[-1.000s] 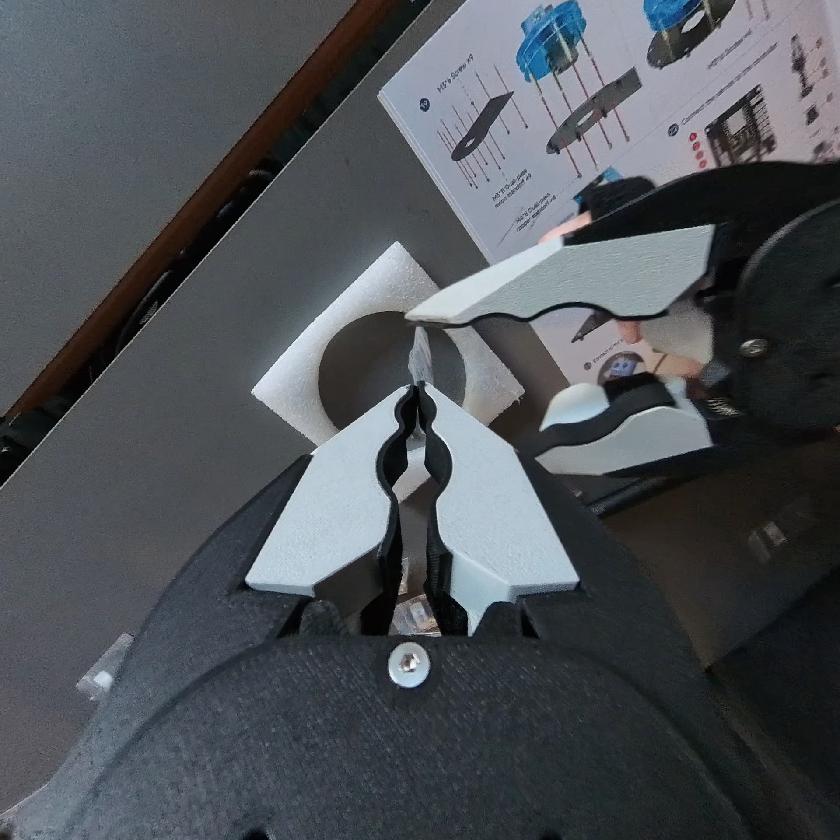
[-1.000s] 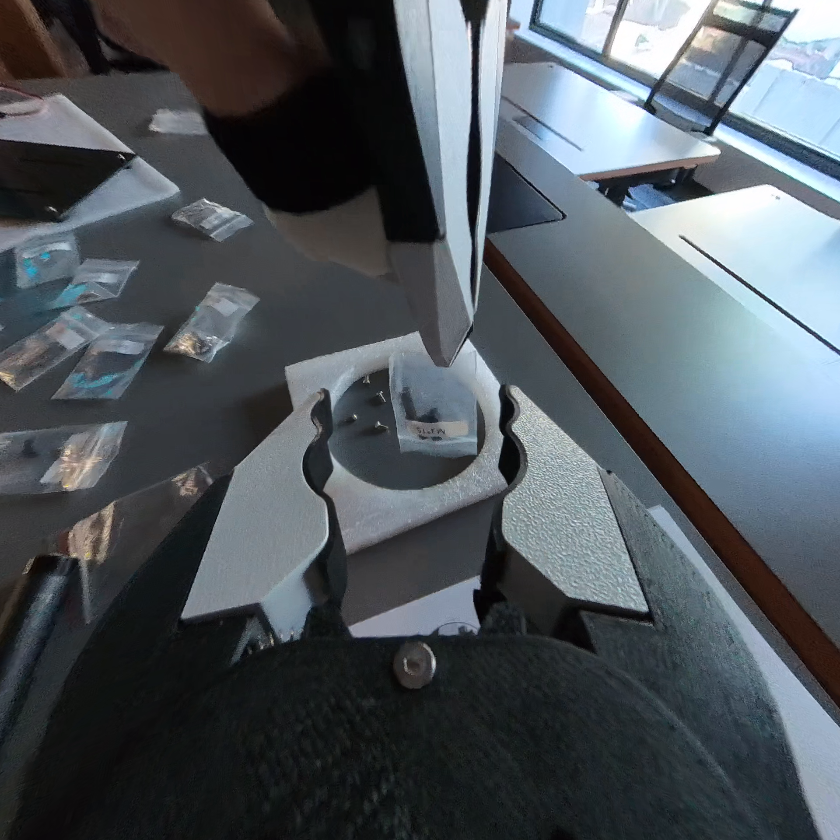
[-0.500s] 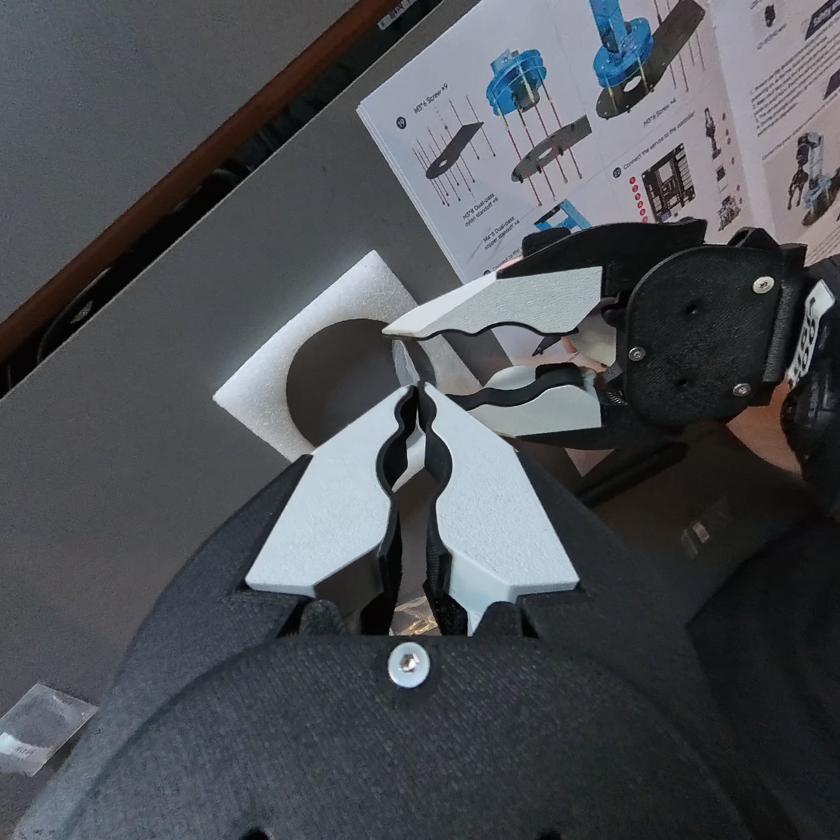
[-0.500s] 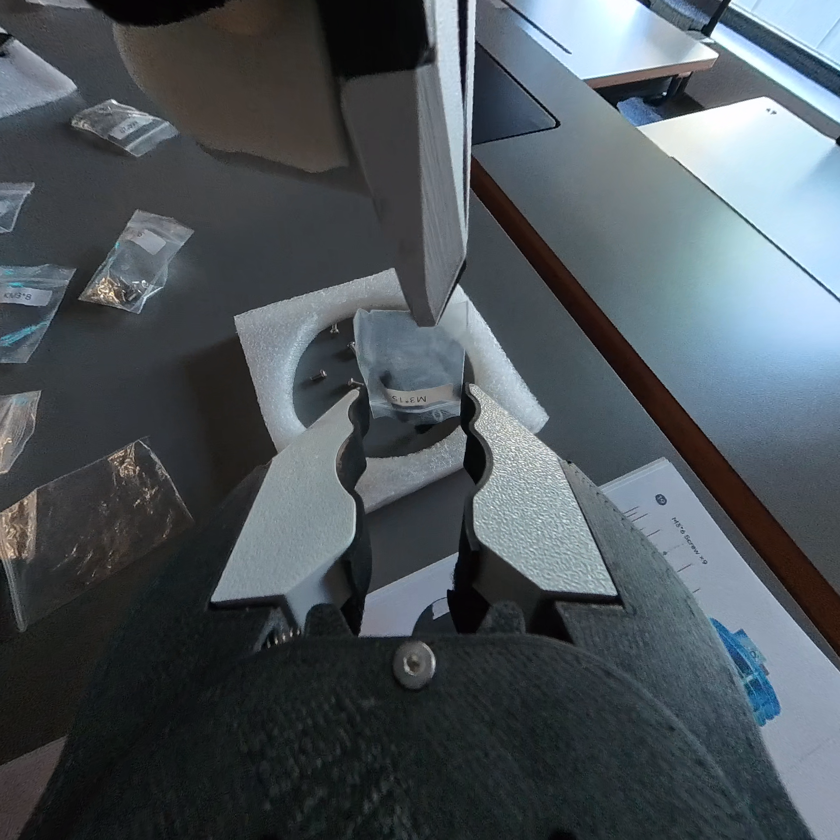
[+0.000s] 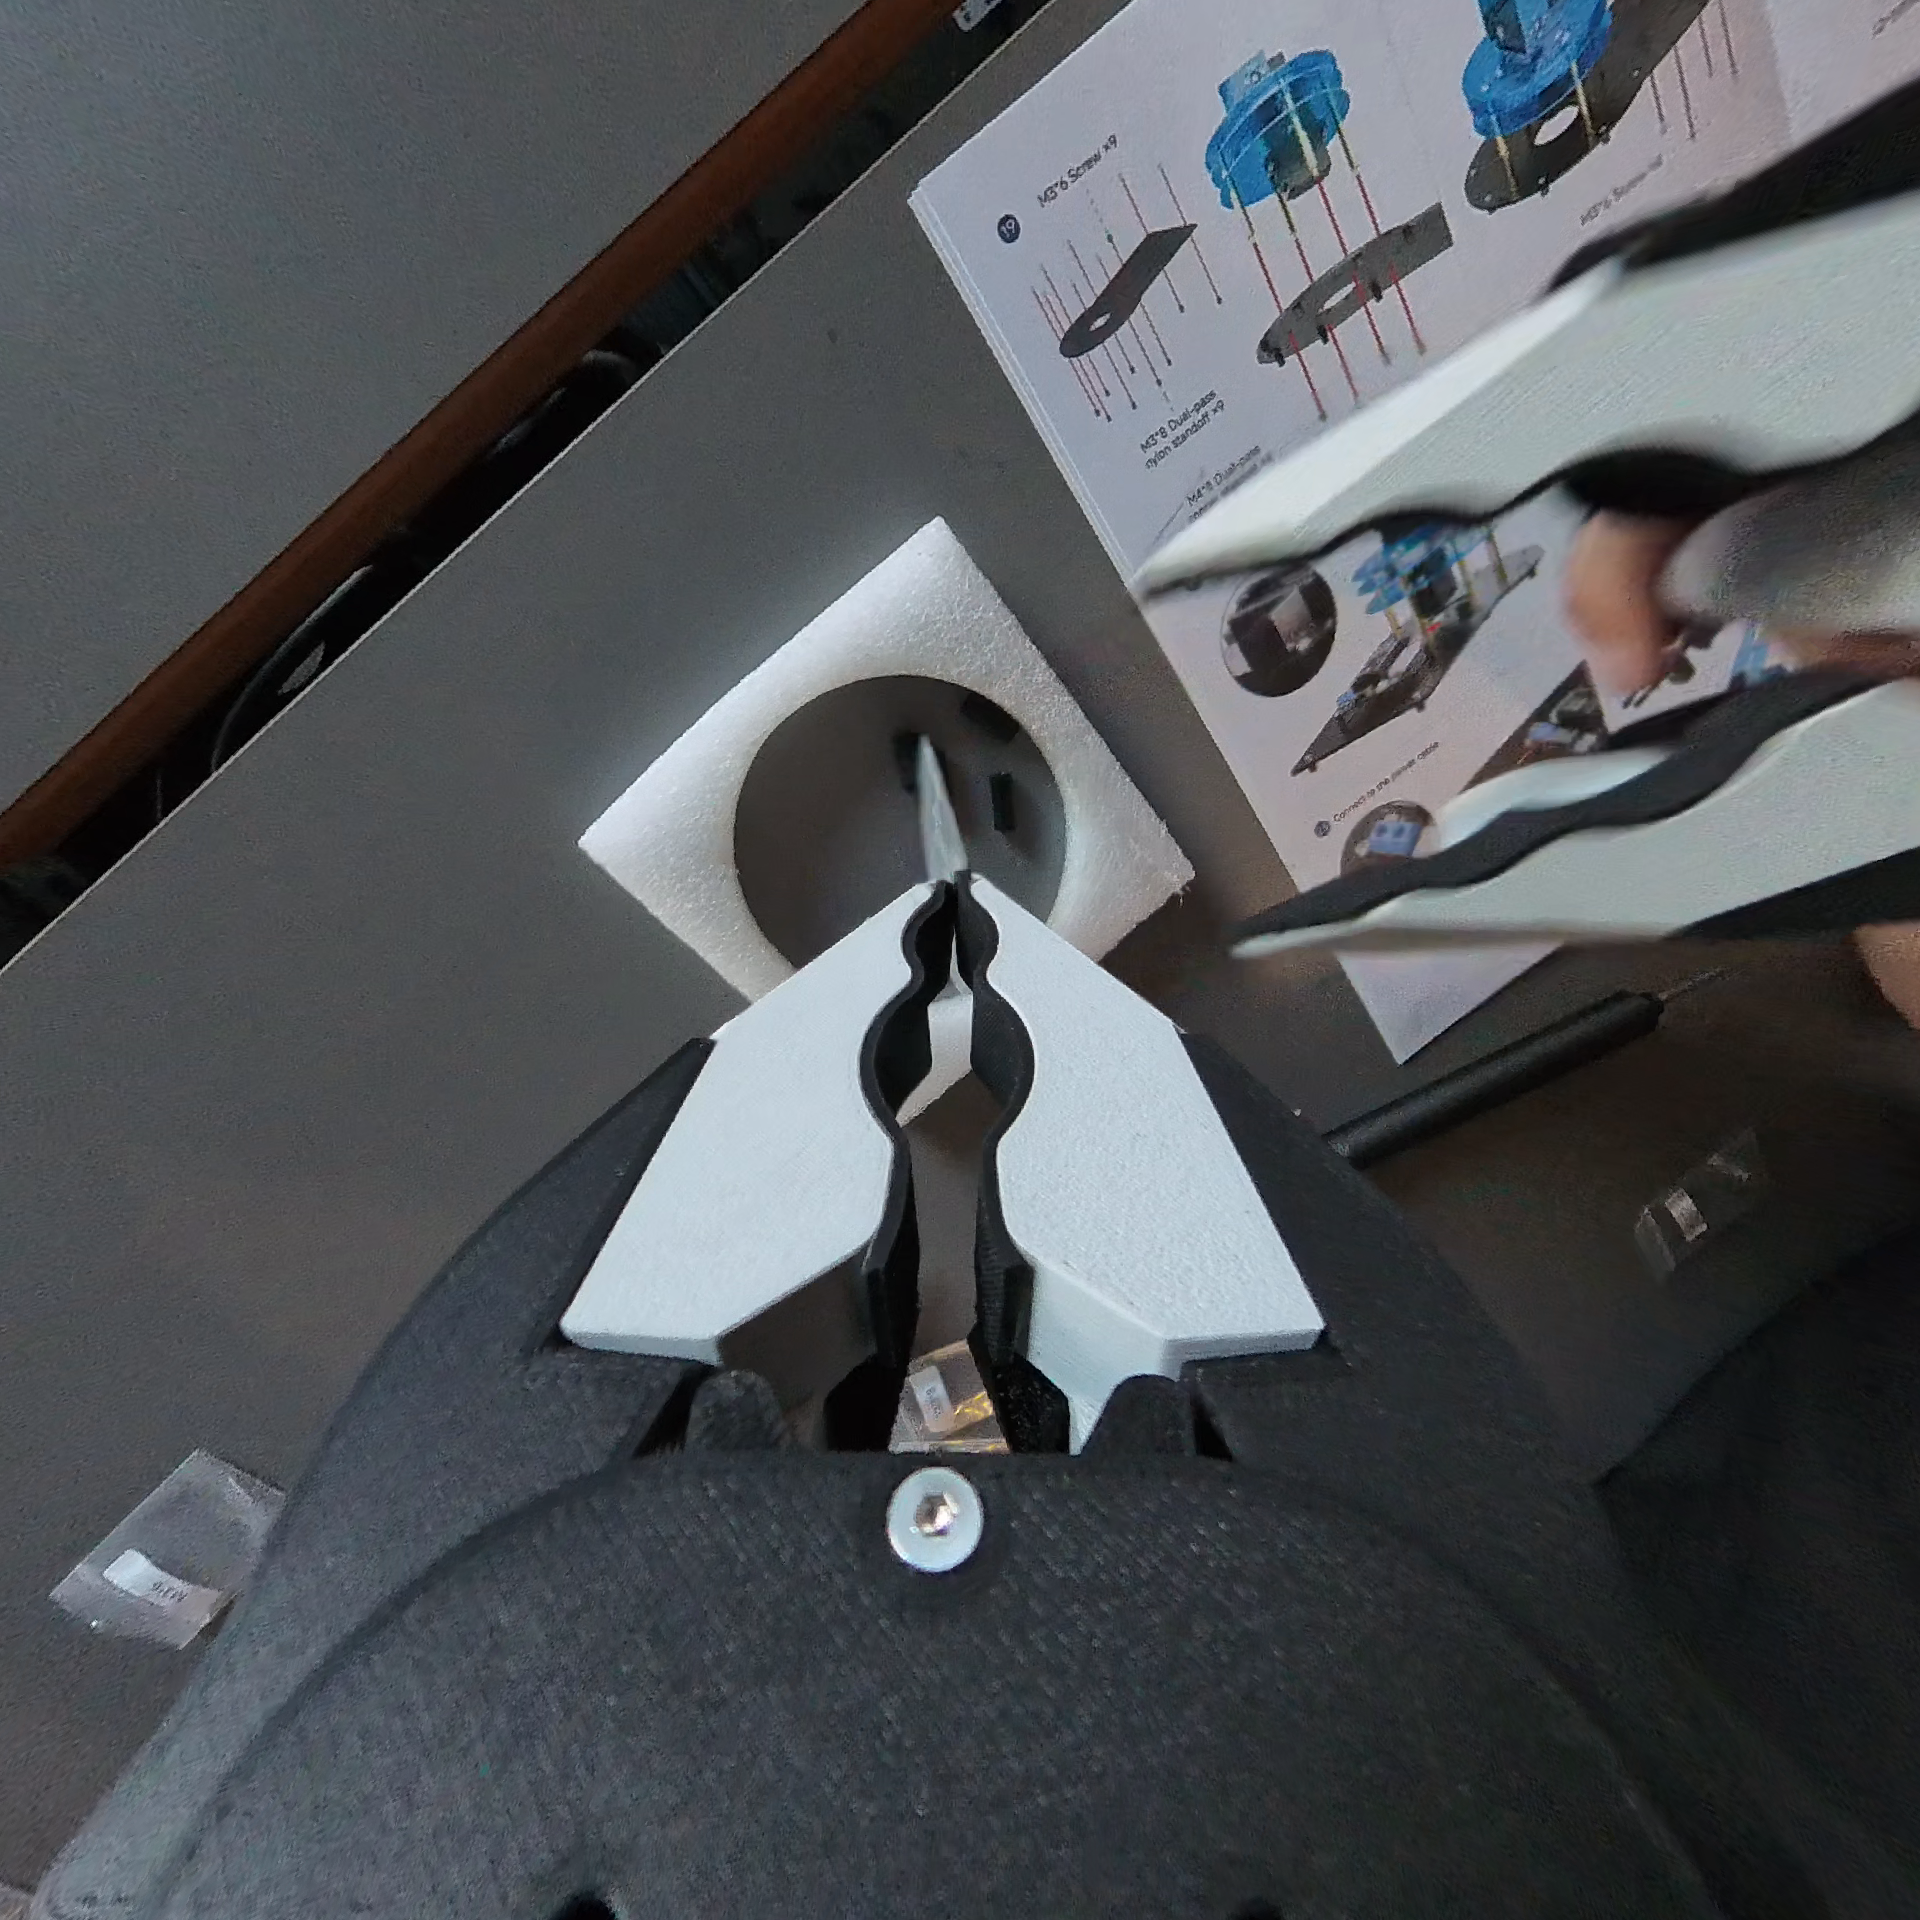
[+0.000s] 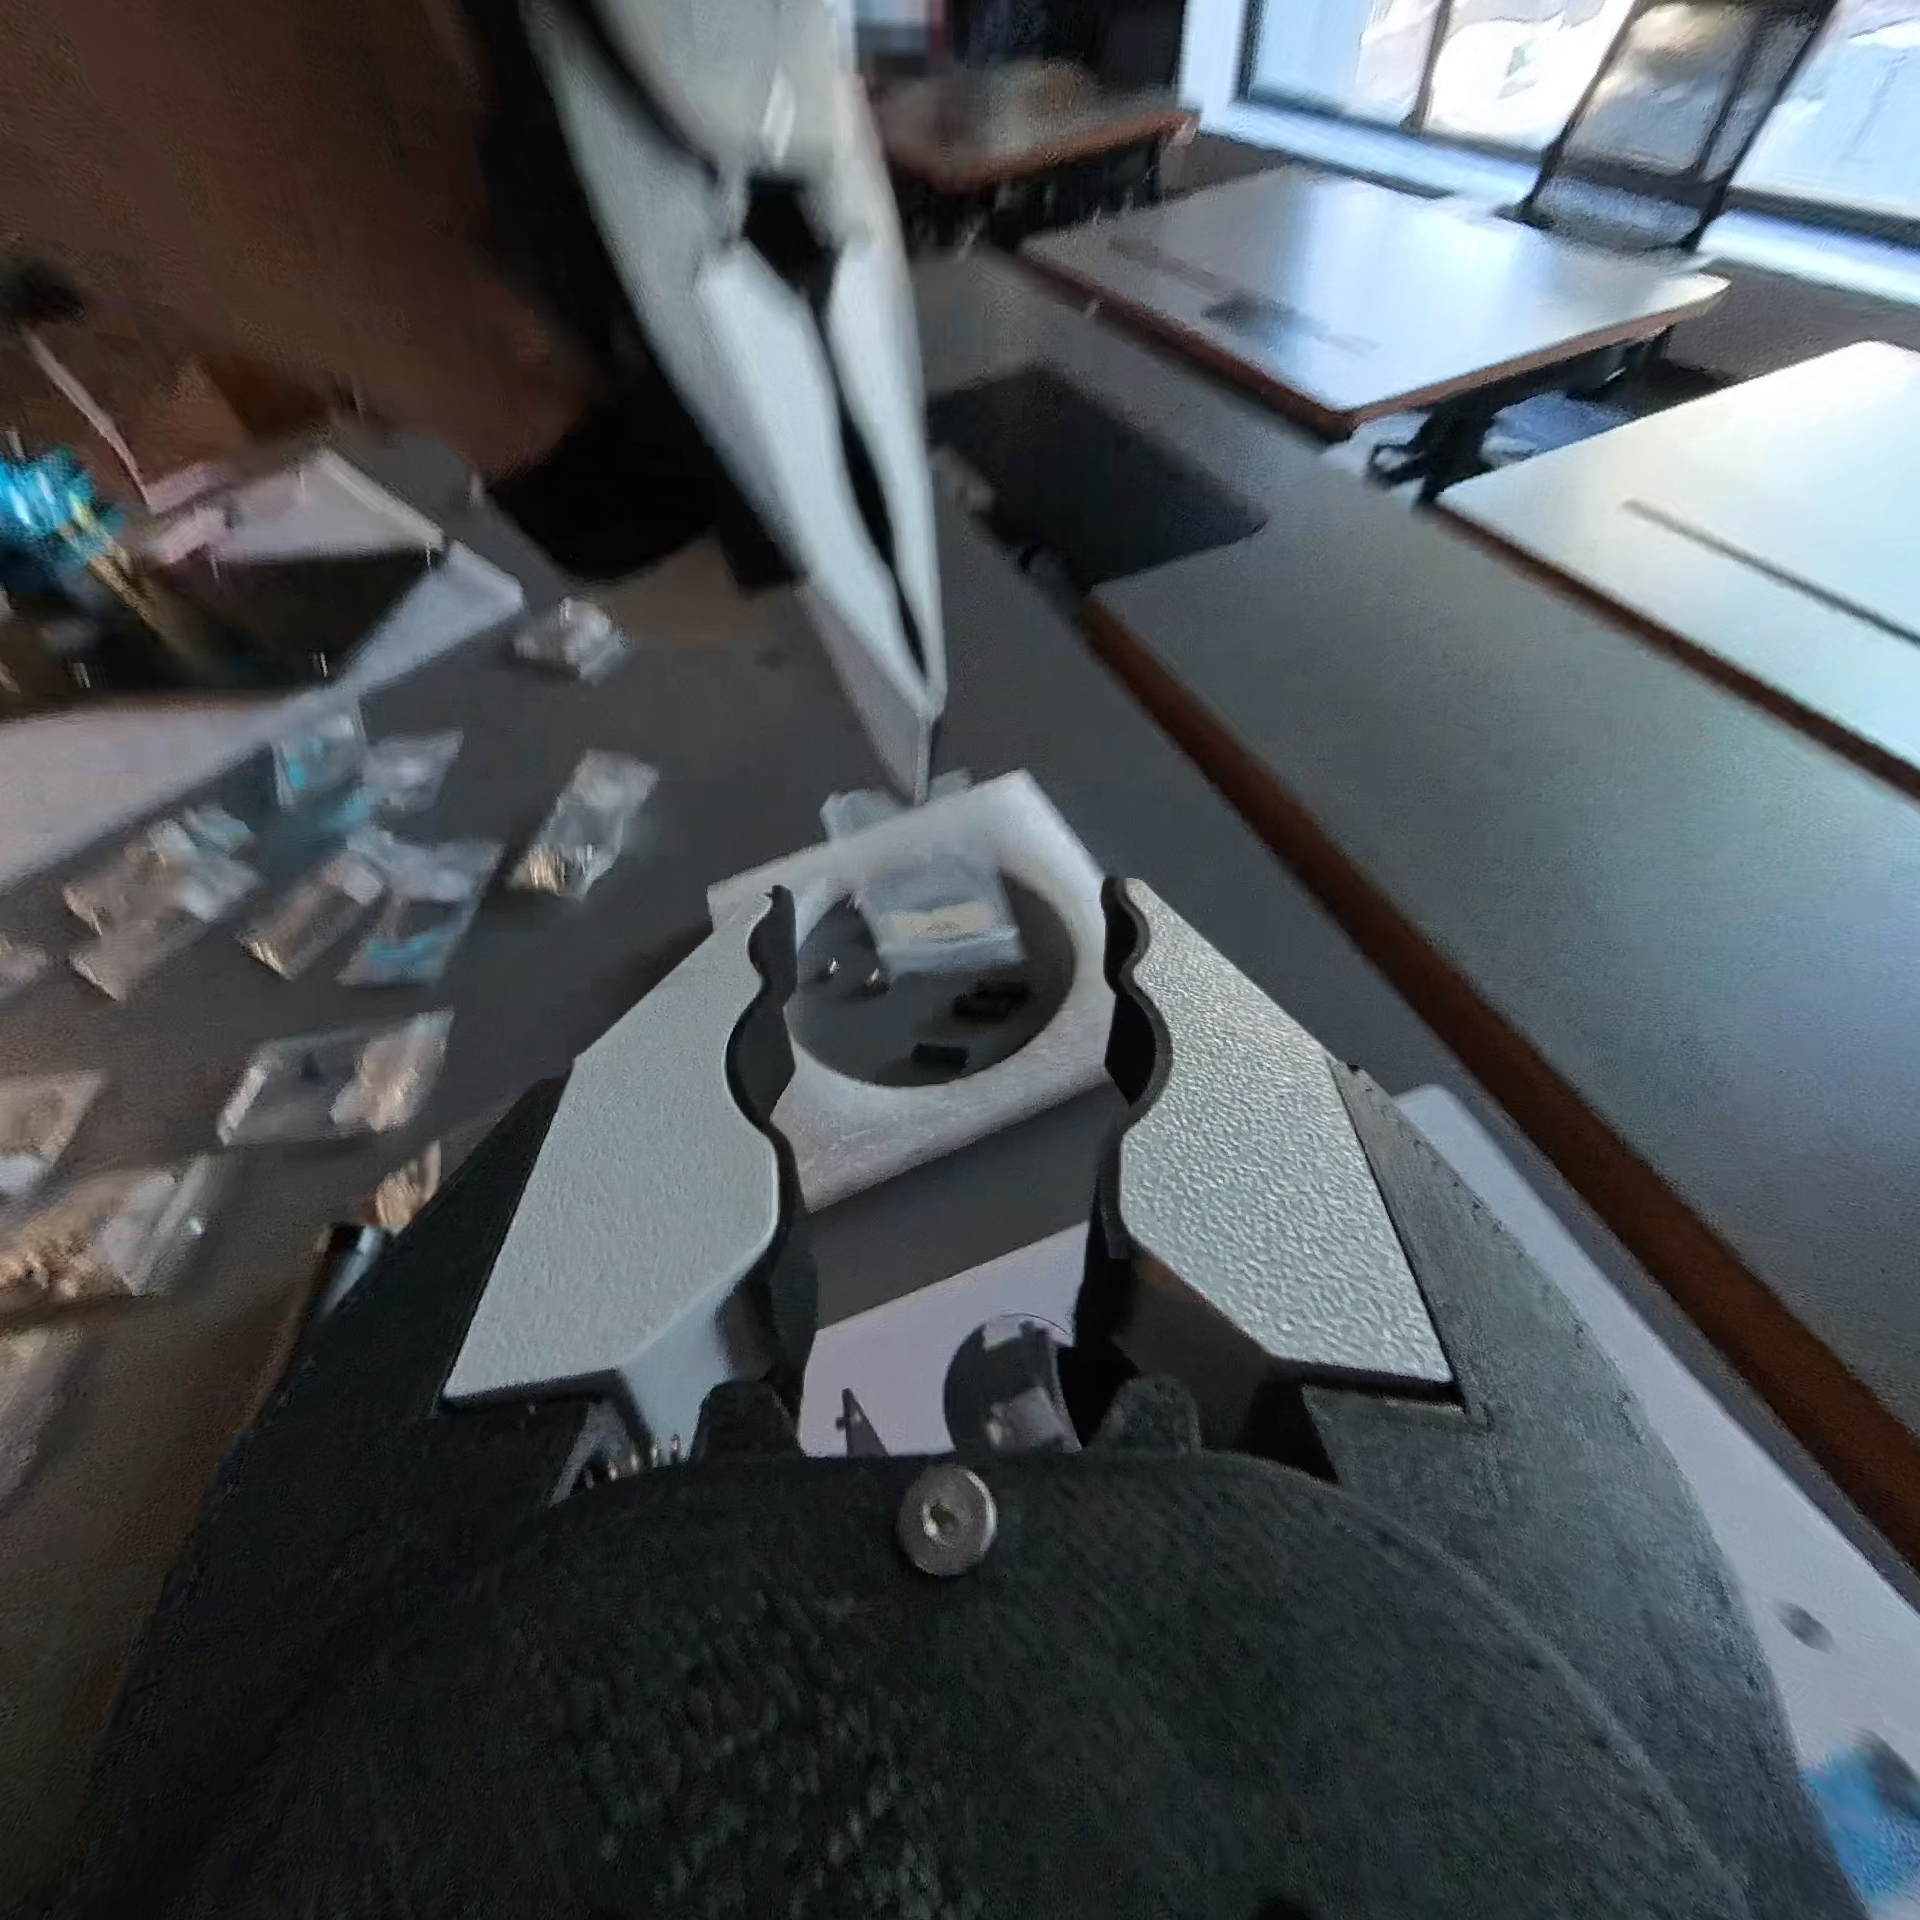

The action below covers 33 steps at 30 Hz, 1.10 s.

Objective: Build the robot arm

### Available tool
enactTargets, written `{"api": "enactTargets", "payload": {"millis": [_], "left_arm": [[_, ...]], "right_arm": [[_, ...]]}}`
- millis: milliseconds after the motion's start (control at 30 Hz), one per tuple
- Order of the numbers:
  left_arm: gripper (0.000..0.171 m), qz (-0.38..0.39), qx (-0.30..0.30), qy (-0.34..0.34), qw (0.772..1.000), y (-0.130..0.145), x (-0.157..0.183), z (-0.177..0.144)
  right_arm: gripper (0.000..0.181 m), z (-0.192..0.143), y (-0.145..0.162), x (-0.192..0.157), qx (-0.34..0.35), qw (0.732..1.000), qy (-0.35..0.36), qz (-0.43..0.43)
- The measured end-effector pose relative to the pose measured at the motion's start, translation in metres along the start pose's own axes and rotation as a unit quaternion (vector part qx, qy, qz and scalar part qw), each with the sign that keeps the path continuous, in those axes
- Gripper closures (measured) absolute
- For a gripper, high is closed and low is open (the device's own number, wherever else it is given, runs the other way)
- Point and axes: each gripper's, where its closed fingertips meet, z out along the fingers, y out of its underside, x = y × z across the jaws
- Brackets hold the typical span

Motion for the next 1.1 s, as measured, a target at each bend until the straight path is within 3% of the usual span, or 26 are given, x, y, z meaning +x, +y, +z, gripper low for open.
{"api": "enactTargets", "payload": {"millis": [167, 267, 467, 600, 767, 933, 1100], "left_arm": [[0.171, 0.0, 0.025, -0.002, 1.0, 0.0, -0.003, -0.014], [0.171, -0.001, 0.063, -0.01, 0.998, -0.002, -0.009, -0.028], [0.171, -0.046, 0.109, 0.031, 0.992, 0.01, -0.02, -0.041], [0.171, -0.084, 0.118, -0.009, 0.989, 0.032, -0.062, -0.05], [0.171, -0.162, 0.116, 0.003, 0.98, 0.061, -0.108, -0.042], [0.171, -0.212, 0.115, 0.022, 0.97, 0.084, -0.134, -0.028], [0.171, -0.216, 0.046, -0.004, 0.975, 0.116, -0.157, -0.004]], "right_arm": [[0.126, -0.077, -0.051, 0.028, 0.093, 0.992, 0.028, 0.076], [0.127, -0.12, -0.053, 0.037, 0.07, 0.993, 0.044, 0.09], [0.127, -0.209, -0.049, 0.063, 0.06, 0.984, 0.154, 0.064], [0.127, -0.244, -0.027, 0.077, 0.029, 0.976, 0.205, 0.065], [0.127, -0.291, 0.009, 0.096, -0.017, 0.957, 0.277, 0.087], [0.127, -0.32, 0.016, 0.102, 0.015, 0.948, 0.297, 0.115], [0.129, -0.331, 0.007, 0.107, 0.045, 0.943, 0.318, 0.083]]}}
